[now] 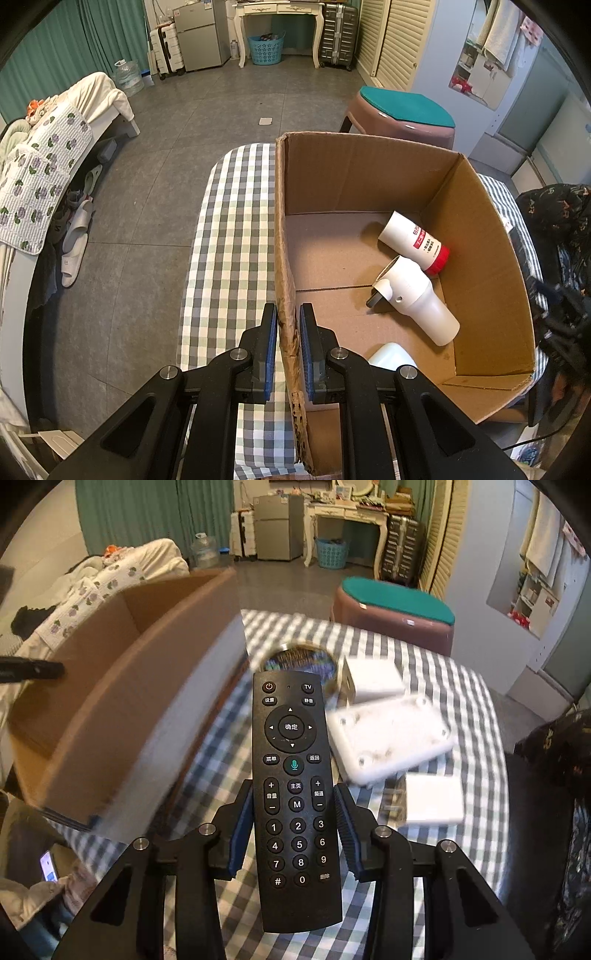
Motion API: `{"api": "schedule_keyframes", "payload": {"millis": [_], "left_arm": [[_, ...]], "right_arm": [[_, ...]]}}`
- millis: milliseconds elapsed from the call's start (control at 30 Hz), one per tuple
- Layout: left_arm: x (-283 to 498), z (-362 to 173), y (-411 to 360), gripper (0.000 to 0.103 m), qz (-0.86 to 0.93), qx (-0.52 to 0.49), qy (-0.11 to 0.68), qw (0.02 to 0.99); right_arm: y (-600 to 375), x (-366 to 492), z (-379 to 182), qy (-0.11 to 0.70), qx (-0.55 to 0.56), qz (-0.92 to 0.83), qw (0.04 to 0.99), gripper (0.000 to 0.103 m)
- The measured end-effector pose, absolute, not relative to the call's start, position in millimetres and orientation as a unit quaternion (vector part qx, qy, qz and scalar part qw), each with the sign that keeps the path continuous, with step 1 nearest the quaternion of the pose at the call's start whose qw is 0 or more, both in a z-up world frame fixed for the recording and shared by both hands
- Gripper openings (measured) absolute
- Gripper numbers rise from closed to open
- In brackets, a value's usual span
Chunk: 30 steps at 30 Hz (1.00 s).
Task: Organize rigid objects
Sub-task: 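Grasp the black TV remote with the right gripper and lift it, then carry the remote over the box and release it inside with the right gripper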
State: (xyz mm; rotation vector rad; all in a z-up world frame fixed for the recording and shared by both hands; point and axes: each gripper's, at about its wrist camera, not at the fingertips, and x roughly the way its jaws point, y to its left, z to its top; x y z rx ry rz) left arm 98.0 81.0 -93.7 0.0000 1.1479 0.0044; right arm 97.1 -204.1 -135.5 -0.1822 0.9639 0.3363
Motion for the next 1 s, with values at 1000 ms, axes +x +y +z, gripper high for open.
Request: {"api": "schedule_keyframes", "payload": {"millis": [1000], "left_arm": [[99.0,-95.2,84.9,0.011,-0.013,-0.005,0.538,0.843]], "right_arm": [[-27.8,144.4,-93.8,0.434,-0.126,0.311,0.836,0.041]]}}
